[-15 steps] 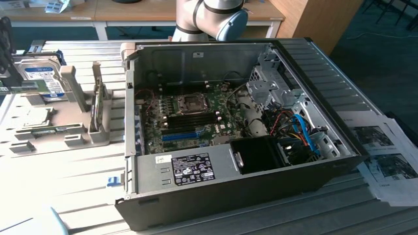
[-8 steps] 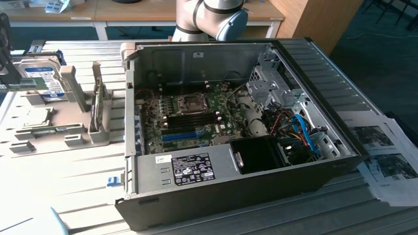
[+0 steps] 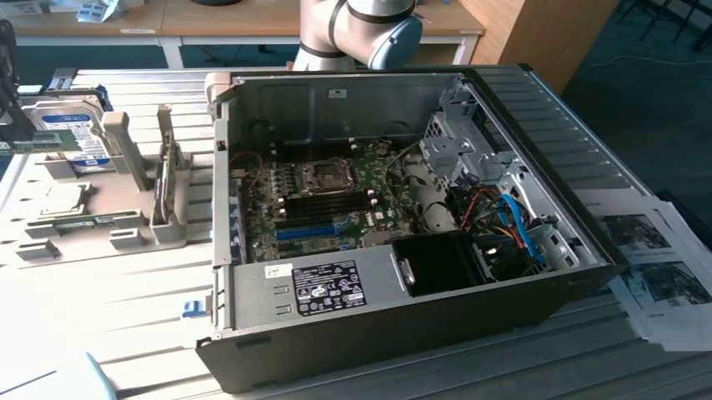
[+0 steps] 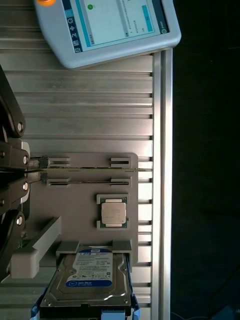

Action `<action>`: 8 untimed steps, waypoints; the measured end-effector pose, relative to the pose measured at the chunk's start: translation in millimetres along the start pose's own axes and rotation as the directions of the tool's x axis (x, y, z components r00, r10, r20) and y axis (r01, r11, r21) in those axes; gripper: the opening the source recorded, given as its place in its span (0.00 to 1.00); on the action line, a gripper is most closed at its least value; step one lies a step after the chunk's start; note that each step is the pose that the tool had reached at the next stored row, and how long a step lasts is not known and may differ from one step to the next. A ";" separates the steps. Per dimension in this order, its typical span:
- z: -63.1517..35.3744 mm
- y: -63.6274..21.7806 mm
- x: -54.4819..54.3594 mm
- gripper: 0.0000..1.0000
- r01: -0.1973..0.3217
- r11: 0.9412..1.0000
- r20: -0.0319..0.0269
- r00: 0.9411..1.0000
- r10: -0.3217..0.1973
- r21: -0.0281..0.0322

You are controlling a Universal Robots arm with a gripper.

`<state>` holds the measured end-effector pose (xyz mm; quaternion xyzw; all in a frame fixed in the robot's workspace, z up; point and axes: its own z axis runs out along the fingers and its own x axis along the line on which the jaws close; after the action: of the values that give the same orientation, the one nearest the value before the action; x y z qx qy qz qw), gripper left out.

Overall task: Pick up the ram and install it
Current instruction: 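Pick up the ram and move it above insertion slot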

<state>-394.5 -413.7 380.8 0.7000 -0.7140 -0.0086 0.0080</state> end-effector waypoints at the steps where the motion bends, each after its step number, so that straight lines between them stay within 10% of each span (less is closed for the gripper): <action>1: -0.1 0.0 0.0 0.12 0.000 1.000 0.000 1.000 0.000 0.000; 8: -1.3 -3.3 -0.1 0.12 0.000 1.000 0.000 1.000 0.000 0.000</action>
<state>-391.2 -413.8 382.0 0.7001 -0.7140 -0.0086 0.0081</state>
